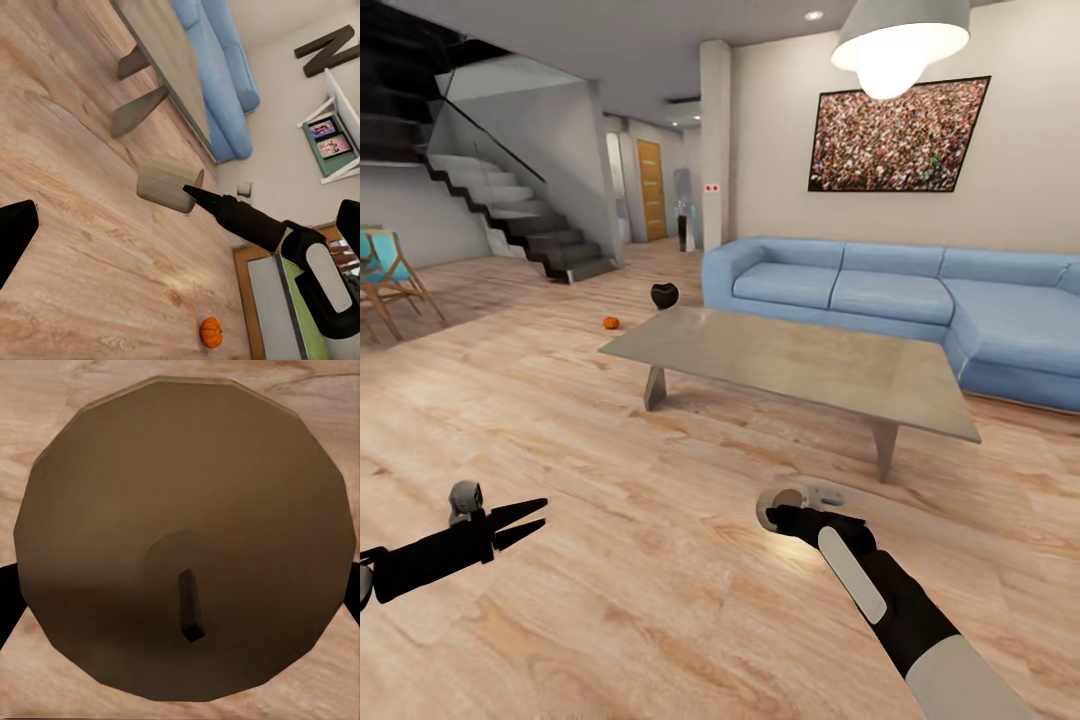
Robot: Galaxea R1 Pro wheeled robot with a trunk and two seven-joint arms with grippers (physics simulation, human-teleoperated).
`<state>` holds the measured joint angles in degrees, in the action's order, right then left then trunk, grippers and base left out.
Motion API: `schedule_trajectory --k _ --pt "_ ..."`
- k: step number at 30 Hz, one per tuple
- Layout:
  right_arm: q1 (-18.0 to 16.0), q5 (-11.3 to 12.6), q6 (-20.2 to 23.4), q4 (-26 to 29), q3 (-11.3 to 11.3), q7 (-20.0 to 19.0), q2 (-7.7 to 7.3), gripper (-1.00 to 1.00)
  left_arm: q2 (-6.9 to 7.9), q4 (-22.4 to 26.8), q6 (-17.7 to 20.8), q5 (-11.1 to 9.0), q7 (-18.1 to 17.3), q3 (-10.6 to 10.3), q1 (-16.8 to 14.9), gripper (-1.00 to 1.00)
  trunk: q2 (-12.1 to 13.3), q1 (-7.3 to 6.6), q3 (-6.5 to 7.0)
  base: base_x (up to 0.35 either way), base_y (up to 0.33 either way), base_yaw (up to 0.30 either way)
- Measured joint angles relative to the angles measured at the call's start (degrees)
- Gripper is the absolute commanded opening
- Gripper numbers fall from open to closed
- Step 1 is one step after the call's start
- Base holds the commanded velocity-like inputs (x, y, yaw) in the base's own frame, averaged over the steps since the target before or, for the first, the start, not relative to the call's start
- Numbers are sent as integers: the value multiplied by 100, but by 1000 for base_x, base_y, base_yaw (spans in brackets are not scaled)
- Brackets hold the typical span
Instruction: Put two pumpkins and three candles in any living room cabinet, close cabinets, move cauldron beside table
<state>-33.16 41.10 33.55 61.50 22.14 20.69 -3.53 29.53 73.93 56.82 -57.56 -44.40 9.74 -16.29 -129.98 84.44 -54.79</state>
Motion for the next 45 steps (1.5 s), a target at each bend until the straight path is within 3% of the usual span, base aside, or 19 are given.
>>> schedule_trajectory --k 27,45 --pt "-1 0 0 0 10 0 0 -100 2 -103 -8 32 6 15 0 100 0 -1 122 -16 56 254" --pt "-1 -1 1 0 14 0 0 -100 8 -298 -18 40 6 110 0 100 0 -4 203 306 0 254"
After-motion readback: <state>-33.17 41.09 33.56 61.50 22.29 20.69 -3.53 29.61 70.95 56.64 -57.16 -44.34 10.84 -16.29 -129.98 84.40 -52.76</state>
